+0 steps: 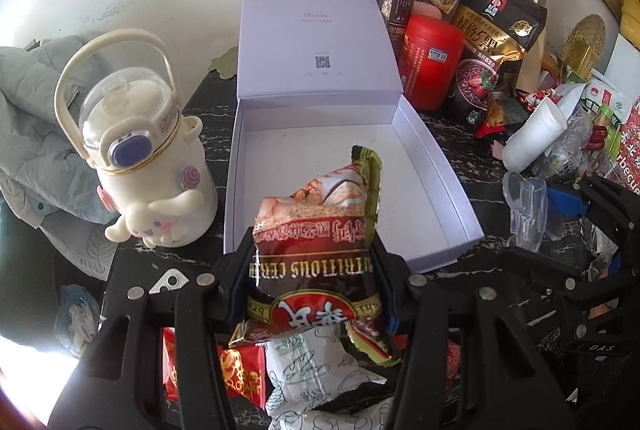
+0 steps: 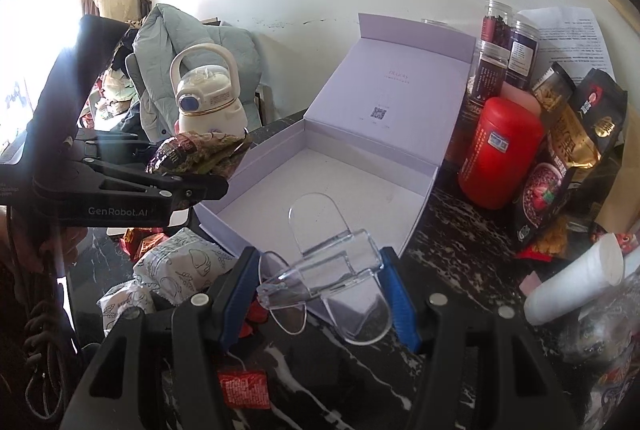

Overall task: Organize objects
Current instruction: 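Carry the snack bag over the box while the right gripper holds the clear piece, then lower the snack bag into the box while the right gripper releases the clear piece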

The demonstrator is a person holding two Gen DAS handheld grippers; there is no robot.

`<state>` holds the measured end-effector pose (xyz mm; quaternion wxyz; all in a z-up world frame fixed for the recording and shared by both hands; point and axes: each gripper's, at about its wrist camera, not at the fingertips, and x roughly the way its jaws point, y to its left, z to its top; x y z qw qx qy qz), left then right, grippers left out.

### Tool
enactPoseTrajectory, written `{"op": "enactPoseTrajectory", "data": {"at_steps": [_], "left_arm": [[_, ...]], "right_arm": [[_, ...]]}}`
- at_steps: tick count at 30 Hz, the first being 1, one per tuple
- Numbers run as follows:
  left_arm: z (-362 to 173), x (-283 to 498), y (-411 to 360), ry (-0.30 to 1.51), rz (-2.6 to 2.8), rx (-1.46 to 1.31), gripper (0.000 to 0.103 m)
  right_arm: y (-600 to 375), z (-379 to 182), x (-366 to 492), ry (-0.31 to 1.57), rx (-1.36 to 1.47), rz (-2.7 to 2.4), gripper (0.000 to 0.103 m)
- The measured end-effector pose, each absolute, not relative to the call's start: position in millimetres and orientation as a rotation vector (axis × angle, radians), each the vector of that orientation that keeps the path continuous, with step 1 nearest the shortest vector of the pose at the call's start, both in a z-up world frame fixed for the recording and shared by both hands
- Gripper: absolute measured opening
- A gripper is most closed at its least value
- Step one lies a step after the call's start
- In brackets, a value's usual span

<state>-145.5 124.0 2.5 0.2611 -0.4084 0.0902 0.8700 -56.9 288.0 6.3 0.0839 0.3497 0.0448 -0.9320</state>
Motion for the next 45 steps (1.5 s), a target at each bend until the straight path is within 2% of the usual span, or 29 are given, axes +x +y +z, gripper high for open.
{"op": "enactPoseTrajectory", "data": {"at_steps": [26,45], "left_arm": [[21.4,-200.5,183.3,0.292,2.343,-1.025,0.049],[23.5,-261.4,212.1,0.341,2.483,-0.982,0.049]], "right_arm": [[320.2,47.5,-126.8,0.19,0.83,-2.82,0.062],[364.8,38.7,-206.0,-0.034,0.809,-2.82,0.062]]}}
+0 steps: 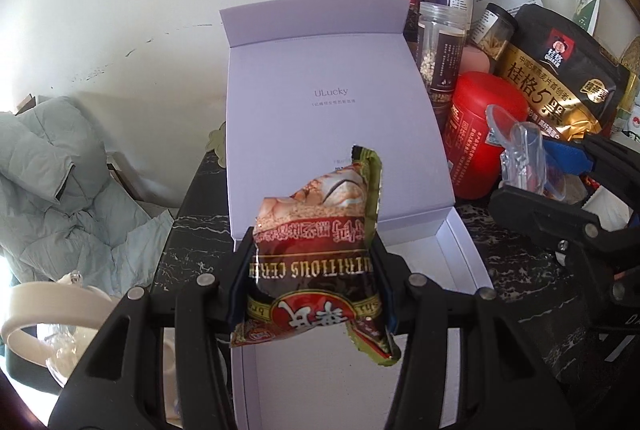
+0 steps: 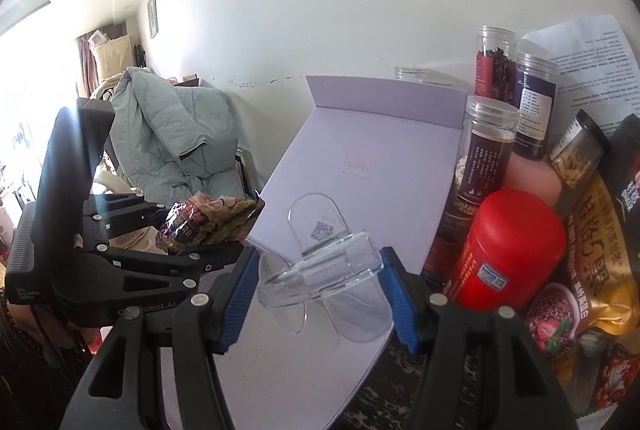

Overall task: Organize objects
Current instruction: 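Lower the snack bag into the box while the right gripper releases the clear piece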

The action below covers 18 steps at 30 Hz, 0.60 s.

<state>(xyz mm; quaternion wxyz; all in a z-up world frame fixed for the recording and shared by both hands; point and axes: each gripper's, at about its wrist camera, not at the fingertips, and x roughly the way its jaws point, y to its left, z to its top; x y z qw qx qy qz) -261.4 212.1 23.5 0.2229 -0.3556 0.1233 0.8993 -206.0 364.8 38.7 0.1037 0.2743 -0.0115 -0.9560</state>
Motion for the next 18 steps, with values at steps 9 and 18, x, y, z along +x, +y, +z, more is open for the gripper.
{"op": "enactPoseTrajectory", "data": {"at_steps": [9,18], "left_arm": [[-6.7,-277.3,216.8,0.352,2.478,-1.079,0.049],[-21.2,-279.8,219.8,0.379,2.446,-1.158,0.049]], "right_arm": [[373.0,-0.9,-225.9,-0.057,0.918,-2.692,0.062],[377.6,-17.9,-235.4,-0.089,0.976,-2.618,0.062]]}}
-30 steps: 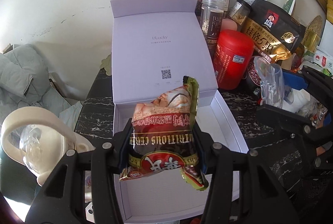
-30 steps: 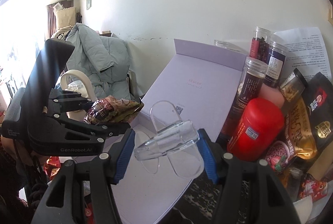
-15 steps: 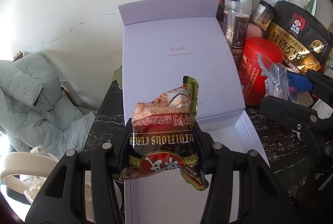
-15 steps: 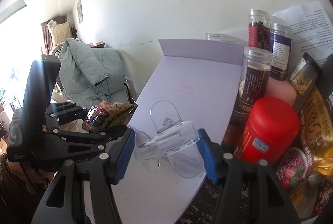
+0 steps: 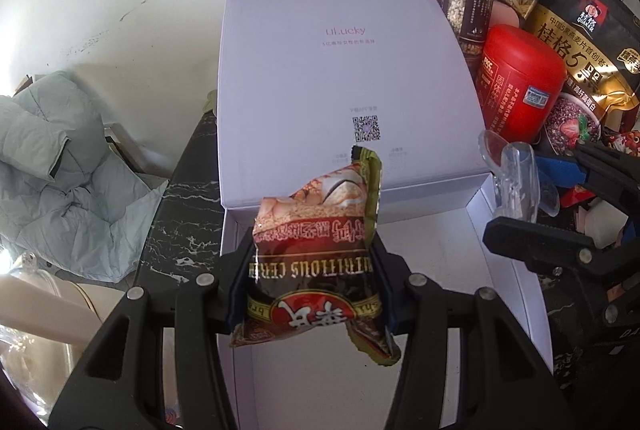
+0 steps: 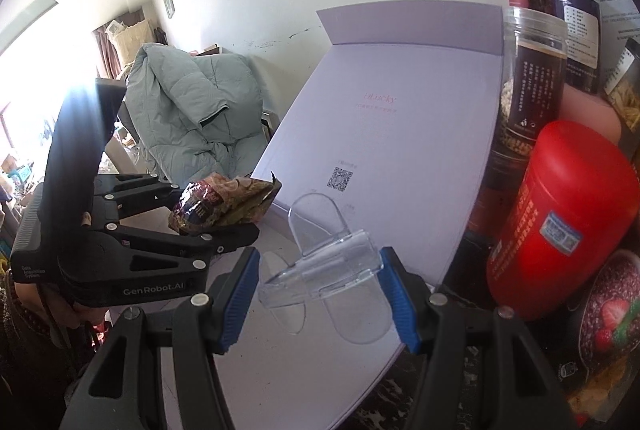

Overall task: Organize objects
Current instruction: 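Lower the snack bag into the box while the right gripper releases the clear piece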

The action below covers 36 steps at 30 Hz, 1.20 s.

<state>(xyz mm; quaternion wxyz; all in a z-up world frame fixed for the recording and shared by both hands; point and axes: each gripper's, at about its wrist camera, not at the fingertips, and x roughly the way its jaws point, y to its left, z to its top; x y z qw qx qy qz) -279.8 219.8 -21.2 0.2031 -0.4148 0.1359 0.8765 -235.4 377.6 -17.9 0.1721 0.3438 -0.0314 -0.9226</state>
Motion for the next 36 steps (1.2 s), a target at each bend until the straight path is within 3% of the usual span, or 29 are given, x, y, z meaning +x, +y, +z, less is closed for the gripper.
{"op": "enactPoseTrajectory", "data": {"at_steps": [11,27,33,36], "left_arm": [[-68.1,-279.4,212.4,0.353,2.323,-1.377,0.049],[-78.0,-281.2,215.1,0.391,2.312,-1.443,0.049],[-79.9,-278.1,217.8,0.42,2.306,-1.451,0.052],[-80.3,-277.9,219.8,0.434,2.312,-1.456,0.059]], "right_arm": [[361.5,-38.0,-244.6,-0.012,1.058,-2.513,0.062],[364.9,-58.6,-259.7,-0.042,1.176,-2.488,0.062],[369.8,-61.7,-263.6,-0.046,1.22,-2.501,0.062],[371.2,-60.3,-263.3,-0.019,1.243,-2.52,0.062]]}}
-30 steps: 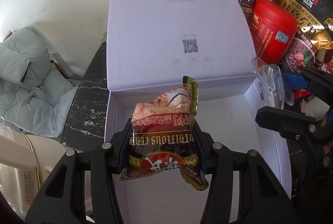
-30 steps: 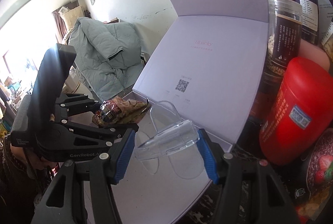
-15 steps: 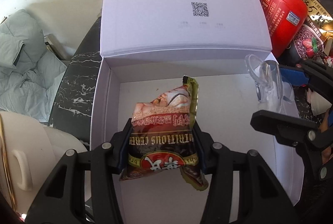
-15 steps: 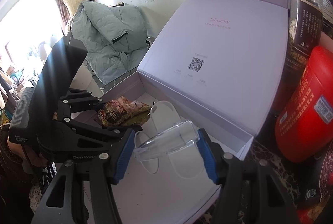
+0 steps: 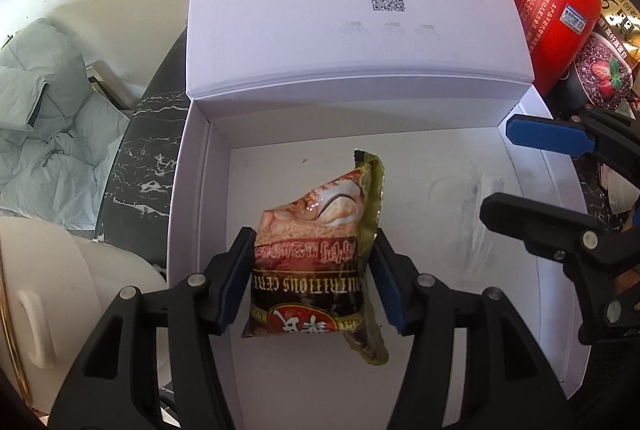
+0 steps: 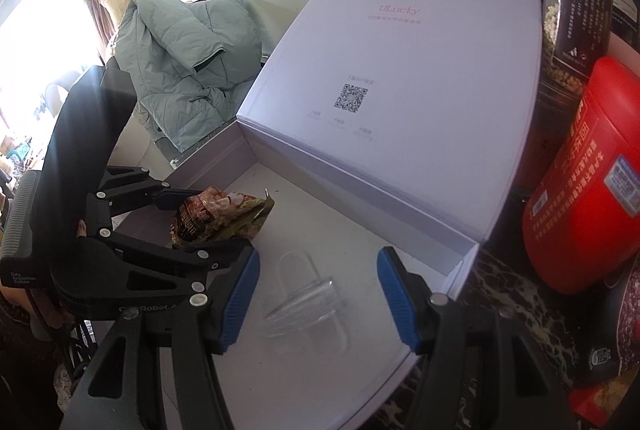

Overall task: Organize objects
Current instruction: 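Lower the snack bag into the box while the right gripper releases the clear piece, then withdraw both open tools back from the lavender box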

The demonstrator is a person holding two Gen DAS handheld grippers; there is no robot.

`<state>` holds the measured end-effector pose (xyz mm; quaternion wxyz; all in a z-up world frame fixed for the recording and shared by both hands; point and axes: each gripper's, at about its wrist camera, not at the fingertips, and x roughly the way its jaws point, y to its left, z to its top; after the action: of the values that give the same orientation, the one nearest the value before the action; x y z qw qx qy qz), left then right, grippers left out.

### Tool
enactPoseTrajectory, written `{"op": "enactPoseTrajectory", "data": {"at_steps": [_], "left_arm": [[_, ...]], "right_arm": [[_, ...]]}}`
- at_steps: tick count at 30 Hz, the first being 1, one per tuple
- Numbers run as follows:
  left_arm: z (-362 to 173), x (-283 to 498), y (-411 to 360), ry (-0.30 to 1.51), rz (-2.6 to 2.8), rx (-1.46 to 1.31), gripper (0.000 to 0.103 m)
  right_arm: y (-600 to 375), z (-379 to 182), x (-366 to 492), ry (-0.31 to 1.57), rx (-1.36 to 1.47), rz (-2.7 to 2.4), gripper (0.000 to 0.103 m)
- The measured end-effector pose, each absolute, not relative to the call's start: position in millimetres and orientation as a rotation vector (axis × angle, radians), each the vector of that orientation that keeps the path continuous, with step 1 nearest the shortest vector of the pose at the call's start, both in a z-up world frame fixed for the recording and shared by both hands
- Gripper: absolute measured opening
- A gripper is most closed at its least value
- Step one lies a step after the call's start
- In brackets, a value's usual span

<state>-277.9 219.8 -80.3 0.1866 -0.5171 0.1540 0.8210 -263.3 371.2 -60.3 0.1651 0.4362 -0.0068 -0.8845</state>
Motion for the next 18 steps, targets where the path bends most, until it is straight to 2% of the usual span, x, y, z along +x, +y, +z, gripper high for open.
{"op": "enactPoseTrajectory", "data": {"at_steps": [2,3,8,18], "left_arm": [[-80.8,-279.0,223.9,0.457,2.312,-1.462,0.069],[-80.8,-278.7,224.3,0.458,2.313,-1.464,0.07],[-78.4,-284.3,221.3,0.455,2.323,-1.457,0.071],[-52.6,-275.5,222.6,0.456,2.354,-1.394,0.073]], "right_arm": [[370.7,-58.4,-261.7,-0.008,1.235,-2.528,0.062],[370.3,-56.8,-260.9,-0.005,1.231,-2.53,0.062],[372.0,-47.4,-256.5,0.027,1.234,-2.577,0.063],[386.8,-25.1,-247.5,-0.041,1.206,-2.672,0.064]]}}
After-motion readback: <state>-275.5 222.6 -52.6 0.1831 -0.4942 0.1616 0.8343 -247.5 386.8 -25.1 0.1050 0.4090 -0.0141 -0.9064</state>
